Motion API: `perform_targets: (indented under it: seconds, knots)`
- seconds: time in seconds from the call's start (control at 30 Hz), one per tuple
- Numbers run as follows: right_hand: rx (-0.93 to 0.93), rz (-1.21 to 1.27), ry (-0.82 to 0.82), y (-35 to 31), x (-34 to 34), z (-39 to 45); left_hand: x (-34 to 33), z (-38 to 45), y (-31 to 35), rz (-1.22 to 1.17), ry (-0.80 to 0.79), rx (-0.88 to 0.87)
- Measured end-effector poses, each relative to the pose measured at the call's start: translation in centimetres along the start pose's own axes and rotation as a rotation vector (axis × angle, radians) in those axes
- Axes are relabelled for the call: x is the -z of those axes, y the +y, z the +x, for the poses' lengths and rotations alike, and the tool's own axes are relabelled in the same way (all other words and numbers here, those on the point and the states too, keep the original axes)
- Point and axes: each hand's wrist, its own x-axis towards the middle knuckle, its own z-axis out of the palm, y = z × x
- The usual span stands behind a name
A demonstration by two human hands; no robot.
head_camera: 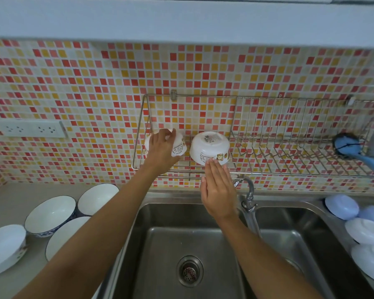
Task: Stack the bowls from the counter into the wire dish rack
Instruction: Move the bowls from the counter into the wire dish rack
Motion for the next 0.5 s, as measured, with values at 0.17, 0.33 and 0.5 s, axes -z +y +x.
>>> perform_targets:
  seconds: [0.17, 0.33, 0.5]
  knots:
    - [-0.012, 0.013, 0.007, -0.2, 0.0, -0.1, -0.5, 0.7, 0.0, 0.075, -0.108, -0.011]
    - [-0.009, 0.001, 0.002, -0.2, 0.1, 0.0, -0.5, 1.3, 0.4, 0.108, -0.185, -0.001]
    - [-0.017, -0.004, -0.024, -0.2, 0.3, 0.0, -0.6, 0.9, 0.0, 0.009, -0.194, 0.025]
